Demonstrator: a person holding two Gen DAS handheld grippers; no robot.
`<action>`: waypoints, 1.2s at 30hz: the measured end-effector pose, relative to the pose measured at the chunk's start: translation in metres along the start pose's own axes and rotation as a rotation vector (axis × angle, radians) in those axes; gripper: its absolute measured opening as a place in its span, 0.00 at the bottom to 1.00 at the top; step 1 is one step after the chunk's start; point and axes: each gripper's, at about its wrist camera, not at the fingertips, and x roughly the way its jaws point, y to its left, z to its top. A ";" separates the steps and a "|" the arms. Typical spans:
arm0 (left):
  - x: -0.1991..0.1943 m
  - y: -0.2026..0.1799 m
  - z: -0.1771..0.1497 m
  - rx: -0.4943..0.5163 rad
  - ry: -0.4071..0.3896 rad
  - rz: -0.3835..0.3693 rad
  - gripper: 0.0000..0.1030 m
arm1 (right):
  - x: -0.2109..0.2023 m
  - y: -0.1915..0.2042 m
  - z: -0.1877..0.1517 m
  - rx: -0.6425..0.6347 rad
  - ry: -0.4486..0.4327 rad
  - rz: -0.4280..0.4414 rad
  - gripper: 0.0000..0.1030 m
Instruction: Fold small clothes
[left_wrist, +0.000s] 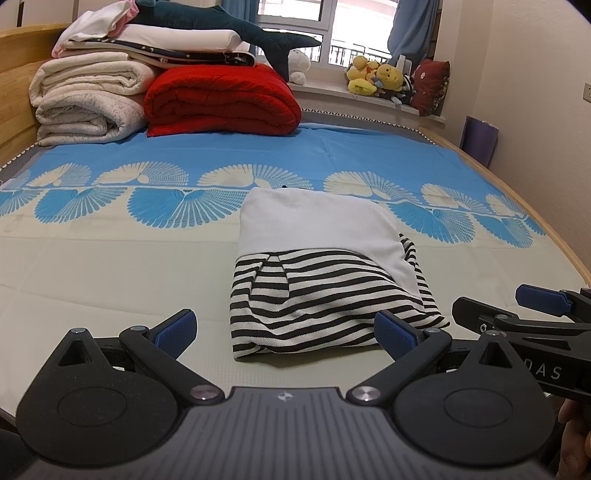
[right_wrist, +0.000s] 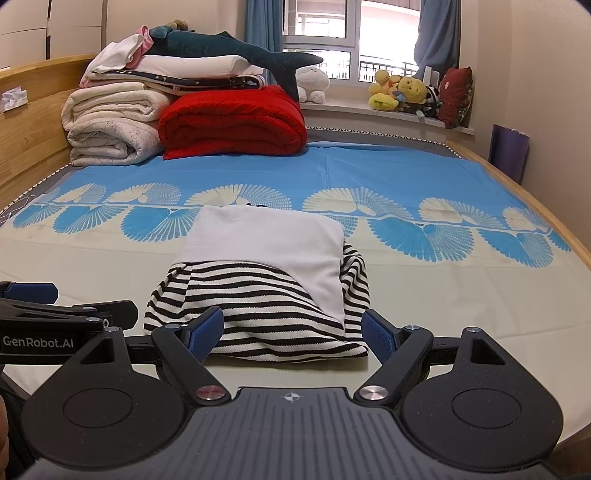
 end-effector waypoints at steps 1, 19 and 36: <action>0.001 0.000 0.000 -0.002 0.001 0.001 0.99 | 0.000 0.000 0.000 0.000 0.000 0.000 0.80; 0.003 -0.001 -0.002 -0.007 0.004 0.004 0.99 | 0.001 0.003 -0.003 0.002 0.004 -0.002 0.80; 0.006 -0.004 -0.008 0.001 0.002 -0.007 0.99 | 0.003 0.002 -0.007 0.007 0.016 -0.007 0.80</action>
